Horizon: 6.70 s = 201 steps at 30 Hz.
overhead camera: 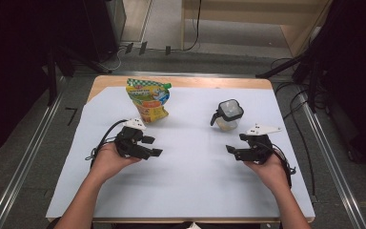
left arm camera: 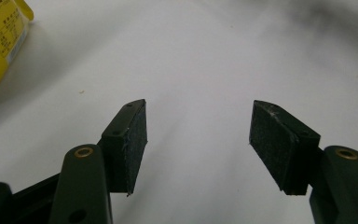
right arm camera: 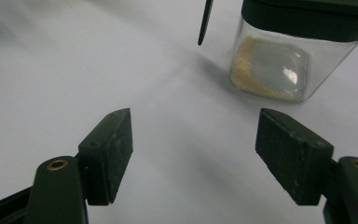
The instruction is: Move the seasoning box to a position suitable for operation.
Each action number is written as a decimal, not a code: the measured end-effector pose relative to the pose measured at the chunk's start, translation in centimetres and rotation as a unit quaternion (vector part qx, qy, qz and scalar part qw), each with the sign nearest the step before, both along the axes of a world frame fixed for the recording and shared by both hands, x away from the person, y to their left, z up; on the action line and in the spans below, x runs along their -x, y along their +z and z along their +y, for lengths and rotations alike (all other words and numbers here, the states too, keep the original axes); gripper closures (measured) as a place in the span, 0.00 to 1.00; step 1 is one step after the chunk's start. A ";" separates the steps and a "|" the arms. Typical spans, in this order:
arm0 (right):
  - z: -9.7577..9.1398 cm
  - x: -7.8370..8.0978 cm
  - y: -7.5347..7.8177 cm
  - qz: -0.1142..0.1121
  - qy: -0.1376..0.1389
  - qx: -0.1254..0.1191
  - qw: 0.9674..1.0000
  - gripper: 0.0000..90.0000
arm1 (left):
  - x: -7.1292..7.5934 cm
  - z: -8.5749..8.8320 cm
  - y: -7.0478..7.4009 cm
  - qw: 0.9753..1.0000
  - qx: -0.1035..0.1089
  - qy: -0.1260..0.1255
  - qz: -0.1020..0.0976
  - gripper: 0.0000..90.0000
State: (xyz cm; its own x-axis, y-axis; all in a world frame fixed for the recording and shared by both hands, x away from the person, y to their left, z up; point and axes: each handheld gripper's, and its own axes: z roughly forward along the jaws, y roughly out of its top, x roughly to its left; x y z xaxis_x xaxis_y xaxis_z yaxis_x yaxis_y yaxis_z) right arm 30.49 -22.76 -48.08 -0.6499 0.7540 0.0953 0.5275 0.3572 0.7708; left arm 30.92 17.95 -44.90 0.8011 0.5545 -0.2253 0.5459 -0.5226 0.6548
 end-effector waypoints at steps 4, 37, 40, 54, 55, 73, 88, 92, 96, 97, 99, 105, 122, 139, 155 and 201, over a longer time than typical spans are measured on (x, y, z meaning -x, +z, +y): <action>-0.1 -0.7 -0.1 0.000 -0.008 0.004 1.000 0.31 | -0.2 -0.2 -0.2 1.000 -0.002 -0.003 0.004 0.43; 0.9 -7.6 -1.0 -0.011 -0.108 -0.002 0.994 0.09 | 2.1 1.7 0.2 1.000 -0.001 0.026 -0.004 0.43; 1.4 -8.0 -1.1 -0.014 -0.108 0.003 0.994 0.09 | 2.1 1.6 0.1 1.000 -0.001 0.025 -0.004 0.42; 2.9 -9.6 -2.5 -0.039 -0.128 -0.008 0.991 0.09 | 2.0 1.7 -0.2 1.000 -0.004 0.024 0.001 0.43; 3.0 -9.7 -2.6 -0.042 -0.130 -0.008 0.991 0.09 | 2.0 1.7 -0.2 1.000 -0.004 0.024 0.001 0.43; 3.1 -10.2 -3.1 -0.056 -0.150 -0.031 0.987 0.16 | 2.8 2.8 -0.3 0.999 -0.001 0.039 0.003 0.43; 2.5 -10.0 -2.8 -0.048 -0.164 -0.052 0.984 0.18 | 2.6 2.8 -0.3 0.999 -0.002 0.037 0.003 0.43; 2.5 -9.8 -2.4 -0.059 -0.166 -0.052 0.983 0.18 | 2.5 2.8 -0.3 0.999 -0.002 0.037 0.003 0.43; 2.6 -9.4 -1.6 -0.069 -0.162 -0.059 0.983 0.18 | 2.5 2.7 -0.3 0.999 0.000 0.035 0.003 0.43; 2.7 -9.0 -1.1 -0.073 -0.159 -0.063 0.983 0.18 | 2.5 2.6 -0.3 0.999 -0.001 0.035 0.002 0.43; 2.7 -8.9 -0.9 -0.075 -0.157 -0.063 0.983 0.18 | 2.4 2.5 -0.3 0.999 0.000 0.034 0.001 0.43; 2.9 -7.3 0.2 -0.082 -0.144 -0.061 0.984 0.18 | 2.1 2.0 -0.2 1.000 -0.002 0.028 0.001 0.42; 5.0 -3.8 -0.3 -0.071 -0.093 -0.039 0.992 0.18 | 0.5 0.3 -0.3 1.000 -0.002 0.006 -0.001 0.42; 8.0 -0.9 -0.7 -0.061 -0.038 -0.040 0.997 0.18 | -0.5 -0.8 -0.3 1.000 -0.001 -0.003 0.000 0.43; 11.1 0.0 -2.3 -0.051 0.007 -0.027 0.998 0.18 | -0.3 -0.8 -0.2 1.000 -0.004 -0.003 -0.001 0.43; 4.6 3.7 2.2 -0.022 0.028 -0.046 0.998 0.69 | -1.1 -4.6 0.9 0.998 -0.006 -0.062 -0.005 0.69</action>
